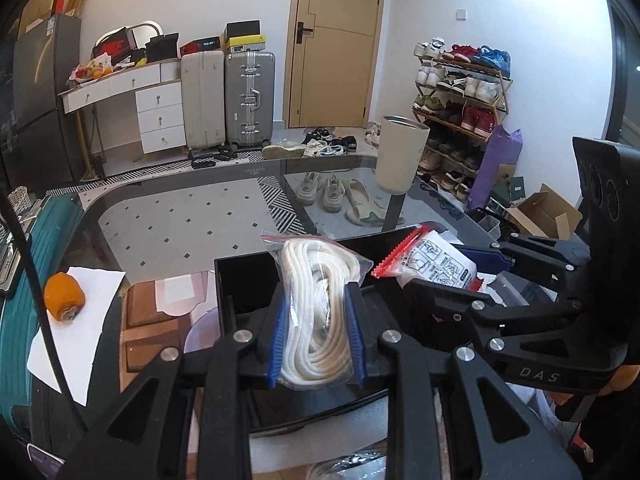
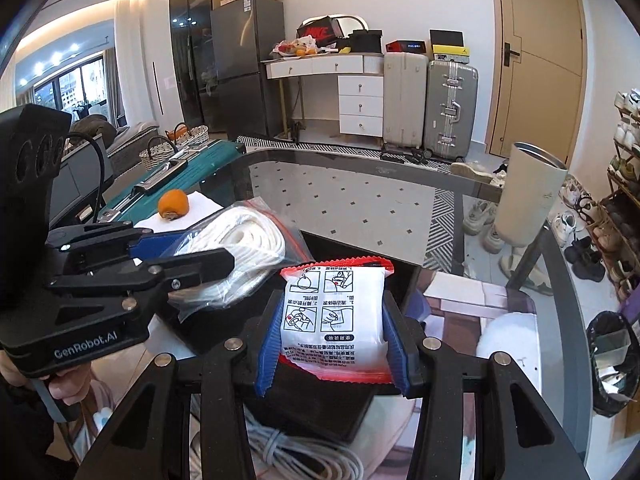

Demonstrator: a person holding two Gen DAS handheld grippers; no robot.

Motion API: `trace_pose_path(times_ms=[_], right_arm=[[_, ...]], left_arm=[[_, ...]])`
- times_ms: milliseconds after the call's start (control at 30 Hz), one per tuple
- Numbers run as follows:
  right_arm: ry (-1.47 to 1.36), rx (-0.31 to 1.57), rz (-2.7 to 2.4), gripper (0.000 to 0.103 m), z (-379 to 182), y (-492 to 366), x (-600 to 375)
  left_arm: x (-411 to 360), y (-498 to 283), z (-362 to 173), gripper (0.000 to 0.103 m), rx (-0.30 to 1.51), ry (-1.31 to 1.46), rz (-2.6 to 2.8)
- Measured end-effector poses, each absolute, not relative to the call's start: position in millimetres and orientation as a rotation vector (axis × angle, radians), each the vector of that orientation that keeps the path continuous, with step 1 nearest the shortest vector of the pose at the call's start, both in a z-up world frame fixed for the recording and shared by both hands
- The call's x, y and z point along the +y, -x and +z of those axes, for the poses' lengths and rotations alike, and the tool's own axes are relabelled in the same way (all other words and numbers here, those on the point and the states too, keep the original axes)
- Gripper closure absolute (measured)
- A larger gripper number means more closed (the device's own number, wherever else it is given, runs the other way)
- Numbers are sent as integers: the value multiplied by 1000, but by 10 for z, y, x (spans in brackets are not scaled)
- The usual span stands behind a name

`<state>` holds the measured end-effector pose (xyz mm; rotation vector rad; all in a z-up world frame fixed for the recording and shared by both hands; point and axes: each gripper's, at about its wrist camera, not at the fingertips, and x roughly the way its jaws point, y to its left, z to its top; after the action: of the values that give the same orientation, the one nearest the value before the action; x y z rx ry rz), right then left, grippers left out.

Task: Organize soft objects
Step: 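Carry the packet in the right gripper into the black box and open it while the left carries the rope, then lower the bagged rope into the black box and open the left gripper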

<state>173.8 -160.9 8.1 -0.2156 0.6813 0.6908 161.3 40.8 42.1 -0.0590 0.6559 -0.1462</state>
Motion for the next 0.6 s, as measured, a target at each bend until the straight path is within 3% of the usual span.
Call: trace_pose_path(times_ms=[167, 300, 400, 533, 600], right_arm=[[245, 680, 701, 57, 9, -1799, -1479], [247, 663, 706, 45, 29, -1763, -1521], [224, 637, 705, 33, 118, -1652, -1653], [206, 631, 663, 18, 181, -1512, -1856], [197, 634, 642, 14, 186, -1448, -1949]], left_arm=[[418, -1667, 316, 78, 684, 52, -142], [431, -1729, 207, 76, 726, 61, -147], [397, -1684, 213, 52, 732, 37, -143], [404, -1539, 342, 48, 701, 47, -145], [415, -1457, 410, 40, 689, 42, -139]])
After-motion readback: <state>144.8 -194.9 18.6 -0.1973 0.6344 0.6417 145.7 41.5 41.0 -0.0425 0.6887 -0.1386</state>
